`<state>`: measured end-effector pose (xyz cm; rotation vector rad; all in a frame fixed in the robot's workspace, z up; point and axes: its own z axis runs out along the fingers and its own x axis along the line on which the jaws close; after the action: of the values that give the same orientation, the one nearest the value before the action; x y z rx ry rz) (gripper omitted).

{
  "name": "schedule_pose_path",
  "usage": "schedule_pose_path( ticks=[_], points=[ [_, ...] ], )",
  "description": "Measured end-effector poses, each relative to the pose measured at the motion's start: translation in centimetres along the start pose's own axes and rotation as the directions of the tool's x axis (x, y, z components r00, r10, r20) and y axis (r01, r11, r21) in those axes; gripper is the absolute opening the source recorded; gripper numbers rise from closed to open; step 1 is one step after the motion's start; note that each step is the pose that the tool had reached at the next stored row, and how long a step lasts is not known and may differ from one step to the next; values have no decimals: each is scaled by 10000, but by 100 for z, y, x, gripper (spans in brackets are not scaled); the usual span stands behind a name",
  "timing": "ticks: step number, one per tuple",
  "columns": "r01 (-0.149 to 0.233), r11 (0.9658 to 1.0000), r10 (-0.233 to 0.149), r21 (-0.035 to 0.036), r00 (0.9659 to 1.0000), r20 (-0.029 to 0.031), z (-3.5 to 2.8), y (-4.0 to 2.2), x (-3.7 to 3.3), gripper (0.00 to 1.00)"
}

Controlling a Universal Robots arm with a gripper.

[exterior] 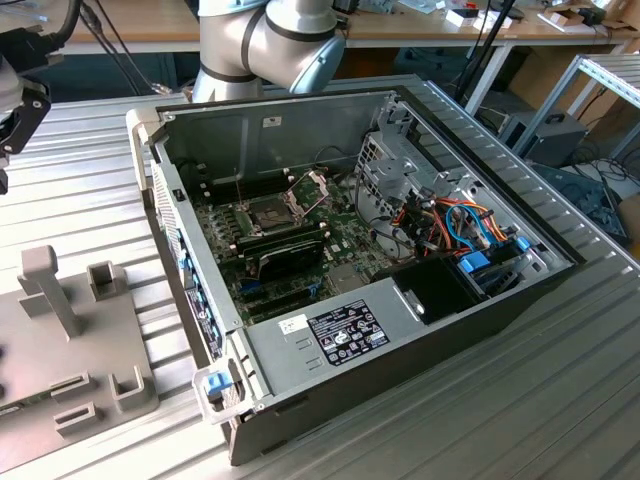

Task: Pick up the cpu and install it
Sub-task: 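Reach for the cpu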

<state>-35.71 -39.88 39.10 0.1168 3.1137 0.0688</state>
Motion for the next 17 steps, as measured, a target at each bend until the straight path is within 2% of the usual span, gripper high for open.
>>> schedule_pose_path(
  ticks=[6,10,17],
  points=[
    [1,10000,-1,-1,10000,0,18,-9,105,11],
    [1,10000,-1,0,10000,-6,50,-19,221,11],
    [0,10000,0,1,10000,-25,76,-29,330,11]
  ],
)
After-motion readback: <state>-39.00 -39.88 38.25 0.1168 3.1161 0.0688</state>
